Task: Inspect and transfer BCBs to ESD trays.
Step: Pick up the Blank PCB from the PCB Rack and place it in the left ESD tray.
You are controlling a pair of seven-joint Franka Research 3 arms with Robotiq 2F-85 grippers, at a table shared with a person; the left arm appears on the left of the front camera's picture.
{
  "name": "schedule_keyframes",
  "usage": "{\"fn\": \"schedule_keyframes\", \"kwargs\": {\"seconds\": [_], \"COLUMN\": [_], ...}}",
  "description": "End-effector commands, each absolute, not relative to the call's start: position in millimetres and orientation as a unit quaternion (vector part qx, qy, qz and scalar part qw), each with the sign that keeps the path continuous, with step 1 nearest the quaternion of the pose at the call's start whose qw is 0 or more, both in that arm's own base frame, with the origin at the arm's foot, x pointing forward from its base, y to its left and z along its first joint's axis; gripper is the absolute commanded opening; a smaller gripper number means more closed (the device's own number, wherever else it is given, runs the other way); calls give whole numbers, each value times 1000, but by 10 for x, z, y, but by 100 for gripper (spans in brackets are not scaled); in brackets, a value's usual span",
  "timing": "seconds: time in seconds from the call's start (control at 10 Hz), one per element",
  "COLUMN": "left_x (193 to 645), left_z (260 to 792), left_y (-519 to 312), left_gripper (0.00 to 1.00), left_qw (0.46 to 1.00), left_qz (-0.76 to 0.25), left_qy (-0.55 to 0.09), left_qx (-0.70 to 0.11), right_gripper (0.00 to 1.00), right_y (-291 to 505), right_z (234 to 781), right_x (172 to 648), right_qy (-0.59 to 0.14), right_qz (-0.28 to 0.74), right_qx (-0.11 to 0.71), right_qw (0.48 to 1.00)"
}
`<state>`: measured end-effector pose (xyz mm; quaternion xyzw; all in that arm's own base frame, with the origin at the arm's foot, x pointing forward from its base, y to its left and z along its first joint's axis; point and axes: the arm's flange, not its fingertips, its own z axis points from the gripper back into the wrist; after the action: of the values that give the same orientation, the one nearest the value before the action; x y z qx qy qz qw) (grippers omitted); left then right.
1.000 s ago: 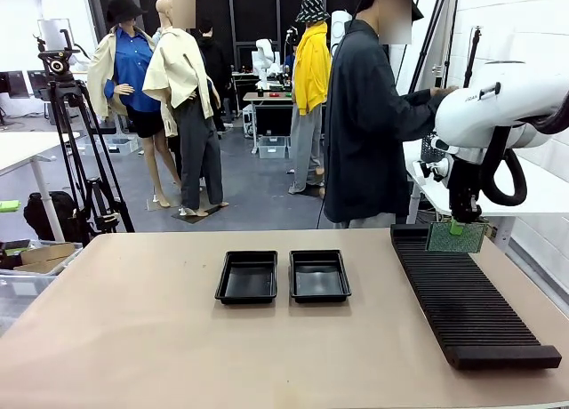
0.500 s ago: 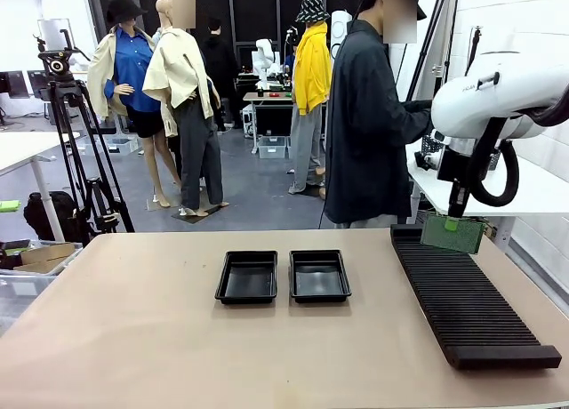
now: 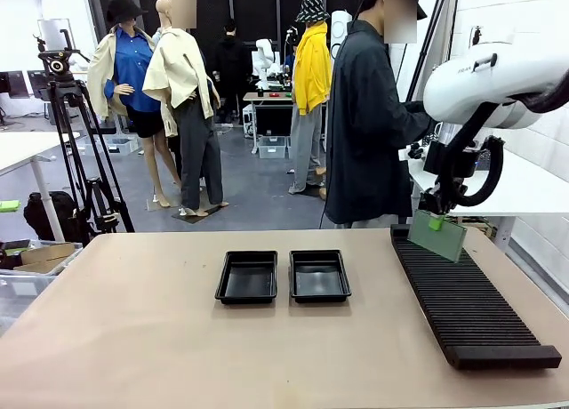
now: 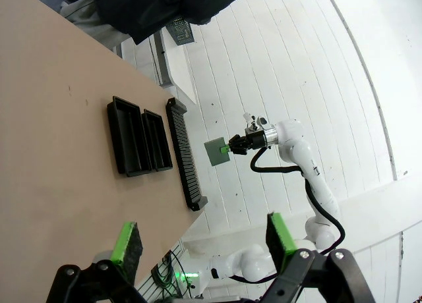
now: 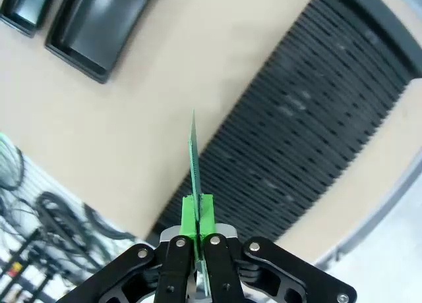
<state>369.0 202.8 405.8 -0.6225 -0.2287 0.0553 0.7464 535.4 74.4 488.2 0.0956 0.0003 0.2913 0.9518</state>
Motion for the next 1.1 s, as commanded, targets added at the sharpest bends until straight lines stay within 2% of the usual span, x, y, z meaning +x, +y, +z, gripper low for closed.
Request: {"fn": "schedule_keyframes", "kwargs": {"seconds": [0.0, 0.2, 0.8, 1.0], "left_x": [3668, 3668, 3668, 3668], "left_z": [4074, 4074, 4074, 4074], "left_y": [2036, 2036, 2036, 2036], "left_gripper": [100, 100, 100, 100], "left_qw": [746, 746, 746, 746], "left_qz": [57, 57, 57, 57], "left_qy": [-231, -231, -231, -231], "left_qx": [-622, -622, -622, -622], "right_gripper": [0, 0, 0, 0], "right_y": [877, 996, 1422, 1588], "right_z": [5022, 5117, 5041, 4980], "right_x": [5343, 5271, 5223, 5271], "right_qy": [4, -30, -77, -67], "right_qz": [209, 175, 43, 17], "right_qx": [163, 222, 286, 302], "right_qw": [964, 959, 954, 951]}}
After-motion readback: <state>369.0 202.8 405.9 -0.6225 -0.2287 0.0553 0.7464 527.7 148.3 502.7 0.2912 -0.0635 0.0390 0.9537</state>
